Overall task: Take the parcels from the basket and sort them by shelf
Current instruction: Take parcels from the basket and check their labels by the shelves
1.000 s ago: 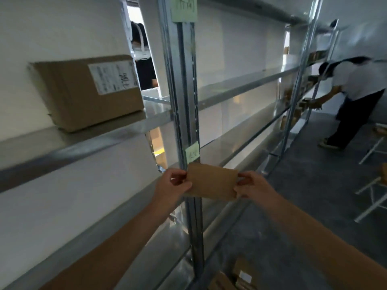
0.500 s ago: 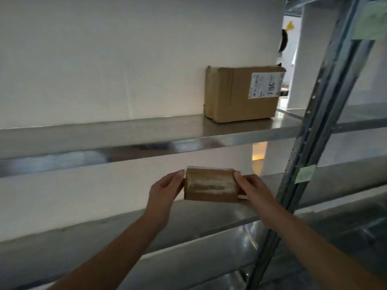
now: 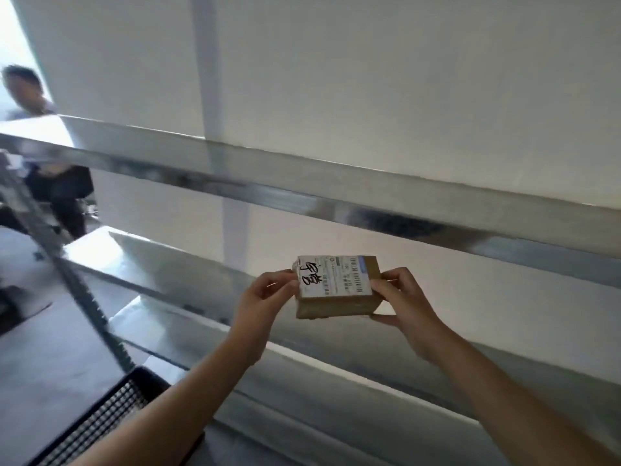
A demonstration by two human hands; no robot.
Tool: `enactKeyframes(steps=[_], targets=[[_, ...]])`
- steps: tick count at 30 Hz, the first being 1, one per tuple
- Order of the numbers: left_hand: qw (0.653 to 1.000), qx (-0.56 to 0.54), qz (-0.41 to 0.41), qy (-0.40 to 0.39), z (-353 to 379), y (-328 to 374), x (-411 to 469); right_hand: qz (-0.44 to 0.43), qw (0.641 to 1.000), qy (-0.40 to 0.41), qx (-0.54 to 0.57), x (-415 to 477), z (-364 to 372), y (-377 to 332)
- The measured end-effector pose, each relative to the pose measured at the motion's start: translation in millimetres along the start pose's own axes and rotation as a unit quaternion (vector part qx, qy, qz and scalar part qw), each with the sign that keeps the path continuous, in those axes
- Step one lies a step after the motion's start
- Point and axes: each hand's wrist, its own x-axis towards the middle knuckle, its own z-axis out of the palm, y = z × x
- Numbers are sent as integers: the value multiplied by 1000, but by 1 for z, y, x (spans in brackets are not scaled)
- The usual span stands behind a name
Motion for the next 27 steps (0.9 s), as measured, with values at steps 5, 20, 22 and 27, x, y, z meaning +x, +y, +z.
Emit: enactKeyframes(steps=[5,20,22,27], targets=[[997,48,-12,53,-116,15,-15,-24,994,-109,23,39,115,-16],[986,-35,-60,151,-191,14,-83,1,922,-370,118,51,306,-14],[981,-72,-82,160,-192,21,-82,30,887,-440,138,58,310,-20],[954,-143,-96,244,-186,26,-67,38,823,-549,142,77,316,-29]])
